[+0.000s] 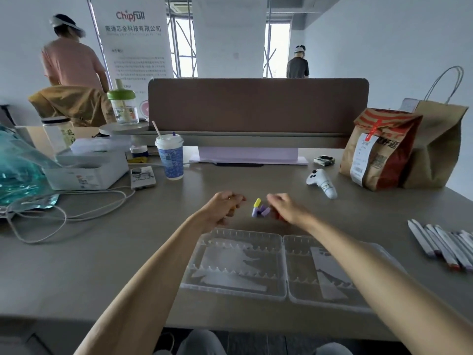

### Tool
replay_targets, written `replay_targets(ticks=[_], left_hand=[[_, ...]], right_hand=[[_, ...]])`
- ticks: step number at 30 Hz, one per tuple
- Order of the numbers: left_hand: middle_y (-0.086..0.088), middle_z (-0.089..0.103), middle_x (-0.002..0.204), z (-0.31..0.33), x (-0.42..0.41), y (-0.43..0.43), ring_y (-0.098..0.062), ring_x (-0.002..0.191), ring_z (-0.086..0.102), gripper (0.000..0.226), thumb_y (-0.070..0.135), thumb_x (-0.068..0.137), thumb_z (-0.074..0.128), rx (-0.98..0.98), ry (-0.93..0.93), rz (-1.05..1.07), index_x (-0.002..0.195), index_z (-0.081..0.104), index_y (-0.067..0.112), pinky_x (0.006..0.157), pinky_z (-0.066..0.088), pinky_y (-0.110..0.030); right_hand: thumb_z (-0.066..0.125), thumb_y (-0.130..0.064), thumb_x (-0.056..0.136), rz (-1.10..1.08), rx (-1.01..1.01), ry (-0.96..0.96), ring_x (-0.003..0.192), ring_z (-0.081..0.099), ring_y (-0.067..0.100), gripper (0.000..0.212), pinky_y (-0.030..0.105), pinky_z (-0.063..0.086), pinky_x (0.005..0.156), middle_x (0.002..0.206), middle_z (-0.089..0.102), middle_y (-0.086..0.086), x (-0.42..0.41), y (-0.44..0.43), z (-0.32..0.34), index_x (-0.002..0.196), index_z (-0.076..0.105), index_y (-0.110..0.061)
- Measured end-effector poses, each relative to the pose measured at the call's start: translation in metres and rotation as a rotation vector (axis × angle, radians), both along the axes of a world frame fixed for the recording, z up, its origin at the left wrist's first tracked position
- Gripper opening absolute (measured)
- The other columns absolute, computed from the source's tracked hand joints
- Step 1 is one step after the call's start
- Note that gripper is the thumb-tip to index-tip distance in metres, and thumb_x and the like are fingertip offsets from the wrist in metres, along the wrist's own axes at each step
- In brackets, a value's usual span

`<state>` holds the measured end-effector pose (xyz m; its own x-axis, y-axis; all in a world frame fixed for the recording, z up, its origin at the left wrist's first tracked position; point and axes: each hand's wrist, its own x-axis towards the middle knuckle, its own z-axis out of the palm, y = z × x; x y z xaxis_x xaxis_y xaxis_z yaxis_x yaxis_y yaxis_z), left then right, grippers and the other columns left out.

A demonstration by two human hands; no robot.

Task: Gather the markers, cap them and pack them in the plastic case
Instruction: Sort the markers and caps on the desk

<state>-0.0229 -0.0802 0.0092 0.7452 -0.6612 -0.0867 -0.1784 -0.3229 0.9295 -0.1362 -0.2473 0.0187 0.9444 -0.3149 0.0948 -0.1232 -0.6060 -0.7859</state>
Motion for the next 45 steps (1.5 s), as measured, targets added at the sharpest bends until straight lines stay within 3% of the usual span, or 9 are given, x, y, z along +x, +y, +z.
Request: replay_targets(ticks=[3,6,10,13,17,23,30,36,45], left_hand=[[-0.001,0.050,0.077,0.000,0.005,-0.009,-0.014,0.060,0.043,0.027,0.023,0.100,0.045,0.230,-0.200,0.015,0.109,0.067,0.009,0.043,0.030,-0.019],[-0.006,0.065,0.087,-0.002,0.006,-0.022,-0.026,0.084,0.063,0.029,0.037,0.092,0.055,0.440,-0.469,0.007,0.091,0.071,0.013,0.063,0.040,-0.025],[-0.006,0.057,0.079,0.004,0.001,-0.042,-0.030,0.080,0.060,0.043,0.058,0.078,0.064,0.544,-0.492,0.092,0.068,0.058,0.016,0.064,0.039,-0.027],[-0.005,0.063,0.086,0.009,-0.002,-0.052,-0.028,0.087,0.063,0.032,0.047,0.081,0.065,0.585,-0.529,0.045,0.070,0.060,0.017,0.067,0.043,-0.027],[0.002,0.054,0.061,0.018,-0.009,-0.057,-0.023,0.065,0.055,0.035,0.035,0.080,0.063,0.668,-0.558,-0.065,0.054,0.052,0.014,0.067,0.039,-0.026],[-0.001,0.061,0.089,0.024,-0.008,-0.055,-0.019,0.065,0.054,0.038,0.058,0.085,0.047,0.836,-0.563,-0.261,0.091,0.066,0.025,0.063,0.045,-0.025],[-0.013,0.057,0.125,0.008,-0.002,-0.031,-0.030,0.110,0.057,0.029,0.015,0.101,0.038,0.721,-0.711,-0.193,0.124,0.054,0.006,0.090,0.047,-0.036],[-0.002,0.050,0.069,0.004,-0.009,-0.005,-0.013,0.051,0.043,0.016,0.018,0.096,0.044,0.098,-0.429,-0.026,0.081,0.046,0.014,0.038,0.040,-0.025],[0.003,0.052,0.071,0.005,-0.021,0.005,-0.013,0.058,0.042,0.019,0.032,0.095,0.058,-0.045,-0.469,-0.067,0.086,0.060,0.015,0.048,0.037,-0.022]], right_hand=[[0.036,-0.033,0.096,-0.156,0.518,-0.042,0.041,0.027,0.008,0.033,0.018,0.021,0.038,0.056,0.042,-0.005,-0.001,-0.009,-0.001,0.064,0.037,-0.025],[0.033,-0.051,0.100,-0.167,0.600,0.010,0.040,0.023,0.008,0.045,0.016,0.014,0.037,0.055,0.038,-0.006,-0.008,-0.015,0.000,0.063,0.032,-0.026],[0.034,-0.041,0.105,-0.115,0.394,0.002,0.033,0.032,0.006,0.044,0.014,0.022,0.034,0.054,0.040,0.001,-0.019,-0.016,0.002,0.067,0.040,-0.019],[0.043,-0.016,0.101,-0.155,0.118,-0.017,0.028,0.034,0.002,0.032,0.016,0.025,0.030,0.055,0.044,0.006,-0.019,-0.022,-0.004,0.071,0.049,-0.009],[0.045,-0.018,0.096,-0.112,-0.104,0.068,0.041,0.046,0.012,0.027,0.023,0.036,0.043,0.055,0.056,0.004,-0.022,-0.032,-0.014,0.078,0.059,-0.002],[0.039,-0.030,0.103,0.035,-0.503,0.115,0.066,0.060,0.020,0.023,0.031,0.038,0.062,0.073,0.064,0.003,-0.023,-0.023,-0.011,0.099,0.055,-0.013],[0.050,-0.027,0.102,0.152,-0.647,0.130,0.102,0.064,0.034,0.026,0.036,0.050,0.081,0.110,0.070,0.015,-0.002,-0.016,-0.017,0.124,0.056,-0.016],[0.046,-0.032,0.101,0.128,-0.704,0.223,0.082,0.061,0.025,0.023,0.030,0.039,0.070,0.090,0.065,0.003,0.012,-0.016,-0.012,0.105,0.064,-0.018],[0.054,-0.052,0.094,0.116,-0.663,0.309,0.074,0.054,0.025,0.037,0.035,0.045,0.072,0.076,0.058,0.002,0.023,-0.018,-0.013,0.086,0.047,-0.016]])
